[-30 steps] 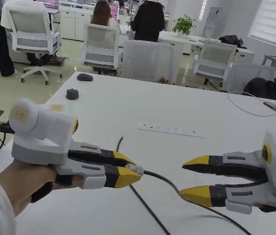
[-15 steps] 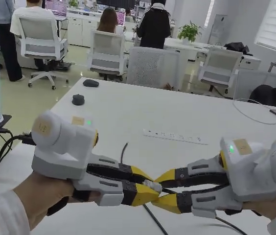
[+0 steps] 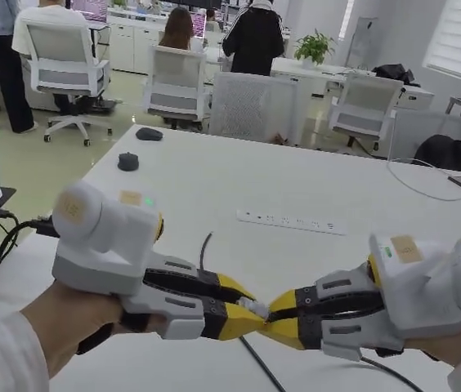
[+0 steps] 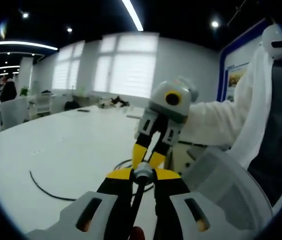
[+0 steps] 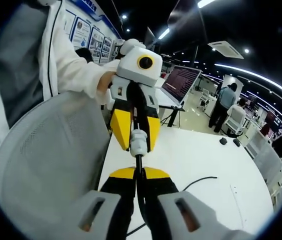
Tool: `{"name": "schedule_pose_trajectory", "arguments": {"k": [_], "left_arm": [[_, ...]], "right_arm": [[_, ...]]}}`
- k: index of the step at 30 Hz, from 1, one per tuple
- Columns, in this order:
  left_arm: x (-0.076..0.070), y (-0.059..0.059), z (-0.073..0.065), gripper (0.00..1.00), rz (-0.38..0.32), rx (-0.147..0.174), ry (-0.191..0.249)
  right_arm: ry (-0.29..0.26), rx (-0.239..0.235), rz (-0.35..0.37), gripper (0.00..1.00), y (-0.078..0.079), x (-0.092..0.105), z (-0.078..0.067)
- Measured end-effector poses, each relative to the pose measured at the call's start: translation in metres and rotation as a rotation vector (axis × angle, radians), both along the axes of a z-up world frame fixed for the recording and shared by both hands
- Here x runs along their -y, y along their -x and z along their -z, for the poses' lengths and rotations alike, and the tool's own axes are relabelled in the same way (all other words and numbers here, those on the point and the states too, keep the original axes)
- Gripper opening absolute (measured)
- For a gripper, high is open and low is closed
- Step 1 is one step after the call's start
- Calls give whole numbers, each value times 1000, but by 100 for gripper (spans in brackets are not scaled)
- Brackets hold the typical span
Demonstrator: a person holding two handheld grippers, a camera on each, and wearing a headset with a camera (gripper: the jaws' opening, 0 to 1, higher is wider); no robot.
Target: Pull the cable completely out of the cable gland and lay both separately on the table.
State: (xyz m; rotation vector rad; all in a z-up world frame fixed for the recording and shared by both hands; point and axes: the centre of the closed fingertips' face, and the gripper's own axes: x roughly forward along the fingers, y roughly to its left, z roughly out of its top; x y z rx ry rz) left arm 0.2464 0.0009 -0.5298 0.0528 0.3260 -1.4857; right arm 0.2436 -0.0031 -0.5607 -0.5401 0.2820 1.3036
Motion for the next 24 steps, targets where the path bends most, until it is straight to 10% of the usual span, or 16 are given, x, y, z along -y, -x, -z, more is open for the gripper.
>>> {"name": "schedule_pose_trajectory", "arguments": {"k": [13, 24], "left_arm": [[-30, -12, -1, 16, -84, -38, 41], [-34, -13, 0, 16, -95, -30, 32]], "right_arm": [[26, -50, 104, 4, -11, 43, 19], [22, -69, 112, 4, -11, 41, 22]]}}
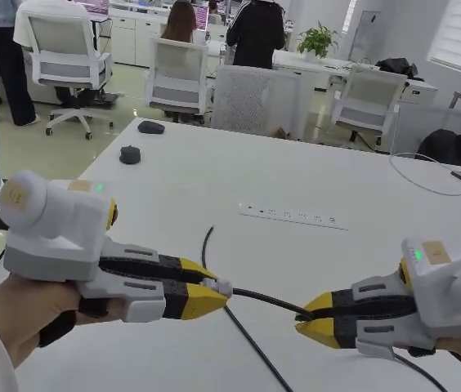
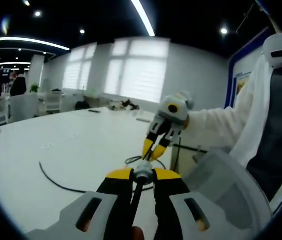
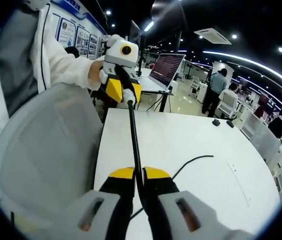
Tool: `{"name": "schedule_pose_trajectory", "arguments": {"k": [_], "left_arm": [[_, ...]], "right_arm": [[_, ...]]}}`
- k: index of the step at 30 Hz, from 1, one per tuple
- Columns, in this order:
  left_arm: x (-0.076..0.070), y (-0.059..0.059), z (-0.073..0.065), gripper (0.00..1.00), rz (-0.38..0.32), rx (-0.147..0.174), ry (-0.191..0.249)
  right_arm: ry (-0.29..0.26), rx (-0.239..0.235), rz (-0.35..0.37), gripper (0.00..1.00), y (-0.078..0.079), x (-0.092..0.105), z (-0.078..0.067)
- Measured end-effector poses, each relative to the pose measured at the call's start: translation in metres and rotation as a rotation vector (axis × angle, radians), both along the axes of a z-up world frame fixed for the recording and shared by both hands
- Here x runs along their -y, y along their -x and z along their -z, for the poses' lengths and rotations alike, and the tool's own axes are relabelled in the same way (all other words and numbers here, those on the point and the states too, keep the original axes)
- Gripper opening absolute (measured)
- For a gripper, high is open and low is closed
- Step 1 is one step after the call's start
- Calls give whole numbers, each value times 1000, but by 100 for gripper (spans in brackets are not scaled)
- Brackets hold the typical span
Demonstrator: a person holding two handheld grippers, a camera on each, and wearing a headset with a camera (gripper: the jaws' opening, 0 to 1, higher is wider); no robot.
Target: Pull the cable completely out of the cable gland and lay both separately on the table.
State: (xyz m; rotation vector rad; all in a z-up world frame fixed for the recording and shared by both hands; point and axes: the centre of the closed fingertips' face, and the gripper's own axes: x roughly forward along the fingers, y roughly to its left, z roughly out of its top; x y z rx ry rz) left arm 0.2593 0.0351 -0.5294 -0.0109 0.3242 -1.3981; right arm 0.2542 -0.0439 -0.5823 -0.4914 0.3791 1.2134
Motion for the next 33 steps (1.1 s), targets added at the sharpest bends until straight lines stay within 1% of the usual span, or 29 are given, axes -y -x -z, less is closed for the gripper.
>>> {"name": "schedule_pose_trajectory", "arguments": {"k": [7, 8, 10, 13, 15, 16, 17, 18, 20, 23, 25, 30, 33], "left_arm": [[1, 1, 0, 16, 4, 1, 0], [2, 2, 0, 16, 7, 3, -2], [4, 3, 1, 16, 7, 7, -13], [6, 5, 6, 16, 19, 23, -48], [8, 6, 9, 16, 29, 26, -59], [9, 7, 9, 16, 32, 25, -58], [10, 7, 9, 16, 36, 22, -56], [11, 8, 9, 16, 37, 22, -56], [12, 8, 9, 16, 40, 24, -59], [13, 7, 8, 16, 43, 23, -56], [14, 7, 7, 16, 44, 24, -55], [16, 8, 6, 16, 49, 26, -52], [18, 10, 5, 16, 53, 24, -49]], "right_arm": [[6, -23, 4, 5, 1, 0, 3], [18, -30, 10, 7, 1, 2, 6], [14, -37, 16, 12, 1, 1, 6], [4, -34, 26, 19, 0, -1, 3], [9, -18, 34, 23, -2, -3, -4], [-1, -3, 19, 25, -2, -7, -10], [-9, 1, 9, 28, -1, -10, -14], [-23, 15, -5, 29, 0, -16, -21], [-41, 34, -22, 31, 0, -24, -29], [-61, 43, -41, 30, 0, -33, -35], [-65, 47, -52, 30, 0, -38, -36], [-66, 50, -76, 28, 3, -47, -36], [-59, 53, -97, 23, 5, -52, -34]]}}
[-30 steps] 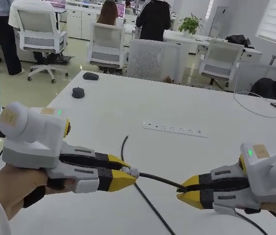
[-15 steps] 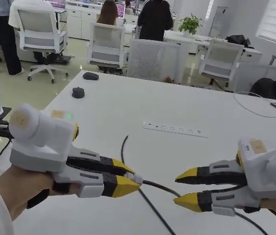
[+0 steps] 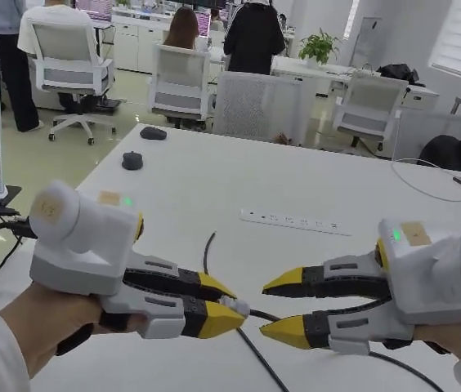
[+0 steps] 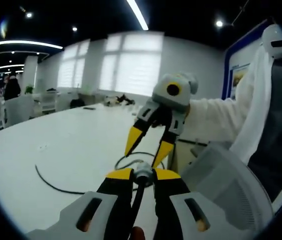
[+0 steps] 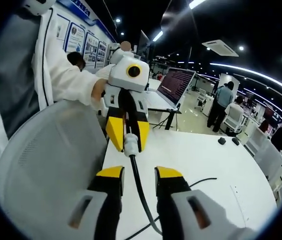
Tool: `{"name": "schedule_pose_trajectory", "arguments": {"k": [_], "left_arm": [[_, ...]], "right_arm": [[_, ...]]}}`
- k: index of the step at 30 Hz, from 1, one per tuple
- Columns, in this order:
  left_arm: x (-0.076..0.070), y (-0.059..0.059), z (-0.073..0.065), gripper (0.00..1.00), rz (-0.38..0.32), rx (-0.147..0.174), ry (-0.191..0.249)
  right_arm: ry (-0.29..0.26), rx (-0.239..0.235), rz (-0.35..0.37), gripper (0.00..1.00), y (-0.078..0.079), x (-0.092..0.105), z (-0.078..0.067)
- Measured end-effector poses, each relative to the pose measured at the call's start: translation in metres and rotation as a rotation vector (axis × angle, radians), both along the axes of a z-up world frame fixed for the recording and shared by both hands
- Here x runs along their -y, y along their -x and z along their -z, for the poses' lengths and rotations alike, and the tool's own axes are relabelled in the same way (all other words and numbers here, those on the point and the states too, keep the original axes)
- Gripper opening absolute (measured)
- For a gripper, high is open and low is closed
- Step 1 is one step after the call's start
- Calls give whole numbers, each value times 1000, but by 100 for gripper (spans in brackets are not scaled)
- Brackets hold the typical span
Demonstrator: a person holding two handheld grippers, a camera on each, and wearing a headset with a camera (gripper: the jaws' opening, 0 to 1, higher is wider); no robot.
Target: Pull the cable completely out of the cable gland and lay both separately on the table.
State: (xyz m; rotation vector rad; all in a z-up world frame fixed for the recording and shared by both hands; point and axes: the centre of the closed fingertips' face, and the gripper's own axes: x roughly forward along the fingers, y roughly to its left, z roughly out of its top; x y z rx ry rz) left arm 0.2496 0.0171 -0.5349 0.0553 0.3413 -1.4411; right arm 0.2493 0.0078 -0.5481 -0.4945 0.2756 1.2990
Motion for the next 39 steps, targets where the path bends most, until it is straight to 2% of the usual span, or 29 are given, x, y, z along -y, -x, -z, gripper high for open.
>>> {"name": "schedule_pose_trajectory", "arguments": {"k": [3, 6, 14, 18, 27, 33, 39], "left_arm": [[3, 2, -1, 16, 9, 0, 2], [3, 0, 0, 16, 7, 2, 4], [5, 0, 0, 16, 13, -8, 9], [4, 1, 0, 16, 14, -16, 8], [-9, -6, 0, 16, -14, -26, 16], [-11, -5, -1, 16, -27, -26, 23], [-20, -3, 2, 16, -44, -29, 23]], "right_arm": [[9, 8, -23, 16, 3, -3, 2], [19, 6, -41, 4, 5, -4, 5], [9, 19, -37, 4, 6, -1, 5], [29, 21, -34, 3, 6, 3, 10], [45, 5, 14, 4, -1, 23, 19], [51, -8, 32, 4, -2, 29, 25], [67, -24, 51, 4, -3, 35, 33]]}}
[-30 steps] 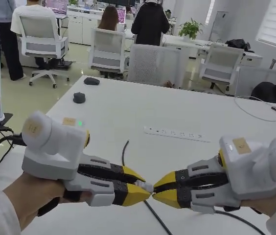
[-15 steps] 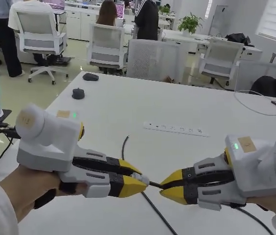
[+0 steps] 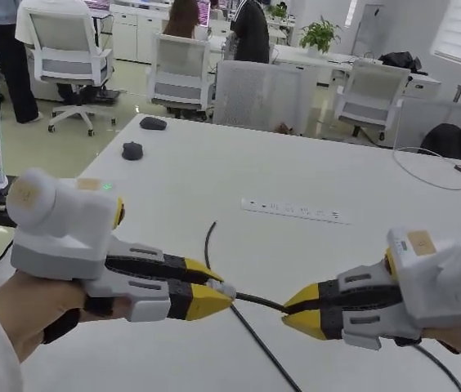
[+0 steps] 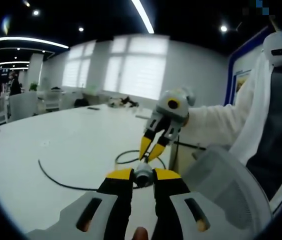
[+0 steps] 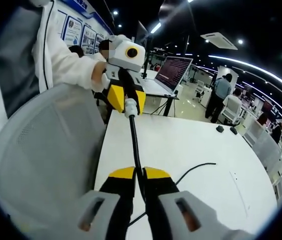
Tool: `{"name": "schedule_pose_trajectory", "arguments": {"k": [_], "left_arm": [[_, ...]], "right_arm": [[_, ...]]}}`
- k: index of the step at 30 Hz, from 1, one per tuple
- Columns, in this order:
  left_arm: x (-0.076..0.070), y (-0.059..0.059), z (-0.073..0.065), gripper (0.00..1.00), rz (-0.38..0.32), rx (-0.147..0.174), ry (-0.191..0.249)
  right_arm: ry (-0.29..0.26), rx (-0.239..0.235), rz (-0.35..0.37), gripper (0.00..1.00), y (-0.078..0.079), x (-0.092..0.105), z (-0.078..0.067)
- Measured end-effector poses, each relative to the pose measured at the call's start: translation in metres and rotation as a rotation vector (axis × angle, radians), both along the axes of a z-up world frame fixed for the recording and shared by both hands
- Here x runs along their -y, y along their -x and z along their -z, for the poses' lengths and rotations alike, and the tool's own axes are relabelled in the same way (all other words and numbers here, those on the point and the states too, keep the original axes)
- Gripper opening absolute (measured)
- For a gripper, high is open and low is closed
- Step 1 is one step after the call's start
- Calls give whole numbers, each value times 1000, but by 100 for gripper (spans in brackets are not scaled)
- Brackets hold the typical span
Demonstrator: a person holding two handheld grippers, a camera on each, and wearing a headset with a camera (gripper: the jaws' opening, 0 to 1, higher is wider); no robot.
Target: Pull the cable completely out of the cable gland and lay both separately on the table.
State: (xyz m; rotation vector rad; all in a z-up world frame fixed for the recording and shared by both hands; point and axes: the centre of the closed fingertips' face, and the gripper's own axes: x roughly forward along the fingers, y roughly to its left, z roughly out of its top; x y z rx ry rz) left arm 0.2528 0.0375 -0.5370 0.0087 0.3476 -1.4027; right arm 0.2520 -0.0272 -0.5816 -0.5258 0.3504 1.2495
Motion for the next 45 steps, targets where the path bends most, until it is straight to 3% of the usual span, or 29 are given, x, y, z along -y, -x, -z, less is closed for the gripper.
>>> {"name": "schedule_pose_trajectory", "arguments": {"k": [9, 20, 26, 29, 35, 41, 45], "left_arm": [[-17, -9, 7, 16, -52, -25, 6], [-36, -20, 8, 16, -116, -39, 23], [-38, -20, 12, 16, -126, -51, 25], [-39, -22, 13, 16, -135, -60, 28], [-40, -23, 18, 16, -141, -75, 20], [-41, -24, 24, 16, -147, -81, -6], [-46, -28, 26, 16, -167, -107, 5]], "right_arm": [[20, -22, 52, 4, -9, 12, 17], [61, -70, 143, 4, -40, 23, 52], [85, -119, 188, 5, -54, 22, 80], [100, -158, 232, 5, -61, 23, 102], [119, -194, 268, 6, -67, 22, 129], [144, -227, 262, 6, -63, 18, 149], [153, -254, 262, 7, -59, 17, 162]]}}
